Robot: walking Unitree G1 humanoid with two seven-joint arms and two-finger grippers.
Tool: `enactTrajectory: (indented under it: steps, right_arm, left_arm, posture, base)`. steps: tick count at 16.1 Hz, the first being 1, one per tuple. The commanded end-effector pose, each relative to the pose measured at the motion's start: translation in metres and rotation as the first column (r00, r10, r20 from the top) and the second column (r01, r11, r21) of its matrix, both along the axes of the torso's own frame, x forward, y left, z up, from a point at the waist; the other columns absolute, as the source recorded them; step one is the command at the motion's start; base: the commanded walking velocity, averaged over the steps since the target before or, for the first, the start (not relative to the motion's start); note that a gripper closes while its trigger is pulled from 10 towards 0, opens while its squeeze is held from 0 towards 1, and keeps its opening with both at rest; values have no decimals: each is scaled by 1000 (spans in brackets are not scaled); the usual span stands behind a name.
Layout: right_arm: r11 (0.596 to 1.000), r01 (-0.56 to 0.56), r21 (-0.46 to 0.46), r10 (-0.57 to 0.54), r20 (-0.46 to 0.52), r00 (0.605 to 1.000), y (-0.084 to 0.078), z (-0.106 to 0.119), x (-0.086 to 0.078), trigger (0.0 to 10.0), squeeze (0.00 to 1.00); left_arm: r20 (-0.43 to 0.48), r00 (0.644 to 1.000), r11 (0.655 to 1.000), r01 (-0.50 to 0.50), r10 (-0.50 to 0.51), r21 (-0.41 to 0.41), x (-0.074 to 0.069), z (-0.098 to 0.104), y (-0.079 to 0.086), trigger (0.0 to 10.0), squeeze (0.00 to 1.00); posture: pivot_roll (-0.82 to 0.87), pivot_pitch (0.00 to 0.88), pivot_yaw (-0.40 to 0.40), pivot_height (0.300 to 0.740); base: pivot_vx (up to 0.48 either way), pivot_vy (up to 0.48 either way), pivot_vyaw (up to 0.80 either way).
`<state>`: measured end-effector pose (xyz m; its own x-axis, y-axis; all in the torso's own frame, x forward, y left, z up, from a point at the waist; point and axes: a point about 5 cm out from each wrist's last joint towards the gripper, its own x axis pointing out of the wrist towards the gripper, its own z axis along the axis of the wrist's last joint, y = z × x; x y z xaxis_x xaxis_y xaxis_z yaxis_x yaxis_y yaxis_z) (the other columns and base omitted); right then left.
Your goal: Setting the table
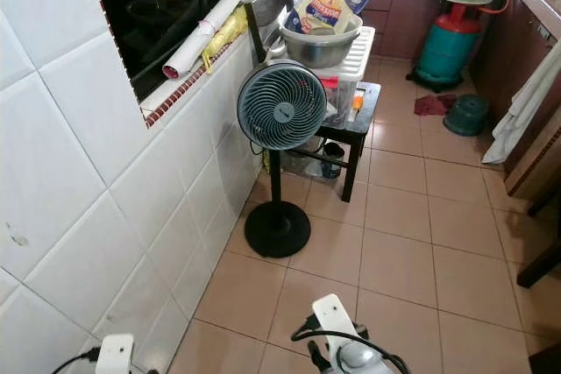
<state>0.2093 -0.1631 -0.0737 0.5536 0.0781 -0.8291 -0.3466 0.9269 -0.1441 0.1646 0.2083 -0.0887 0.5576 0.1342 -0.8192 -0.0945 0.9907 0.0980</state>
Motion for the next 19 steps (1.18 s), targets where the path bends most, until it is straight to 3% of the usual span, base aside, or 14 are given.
enactTrajectory:
  steps: [1, 2, 6, 12, 13, 17, 19]
  right_arm:
    - [999, 44, 31, -45, 26, 999, 1, 3, 5, 10000, 0]
    - [995, 76, 68, -79, 55, 995, 4, 7, 12, 10000, 0]
    - [992, 65, 104, -79, 140, 987, 10, 20, 31, 10000, 0]
    - [989, 82, 126, -110, 234, 966, 9, 37, 53, 10000, 0]
    - [983, 97, 154, -136, 270, 953, 7, 44, 62, 10000, 0]
    - [972, 119, 201, -181, 322, 929, 4, 56, 74, 10000, 0]
    - [969, 115, 220, -194, 383, 903, 0, 67, 84, 10000, 0]
  left_arm:
    - [46, 999, 1000, 5, -6, 28, 11, 7, 7, 10000, 0]
    - [96, 995, 999, -3, -2, 42, 23, 14, 12, 10000, 0]
    - [191, 982, 1000, 0, -4, 18, 43, 27, 14, 10000, 0]
    - [333, 943, 999, -6, 20, -44, 58, 40, 11, 10000, 0]
    - [396, 918, 998, 6, 16, -56, 61, 45, 5, 10000, 0]
    - [503, 862, 994, -10, 64, -110, 62, 53, -6, 10000, 0]
    - [618, 785, 996, 28, 32, -87, 58, 70, -16, 10000, 0]
  posture:
    - [-43, 0, 57, 740]
    - [-53, 0, 60, 740]
    - [-53, 0, 48, 740]
    - [-45, 0, 35, 740]
    - [-39, 0, 28, 740]
    - [-30, 0, 20, 740]
    - [-20, 0, 11, 740]
  base:
    - [0, 0, 0]
    - [0, 0, 0]
    - [0, 0, 0]
    - [0, 0, 0]
    - [0, 0, 0]
    - [0, 0, 0]
    - [0, 0, 0]
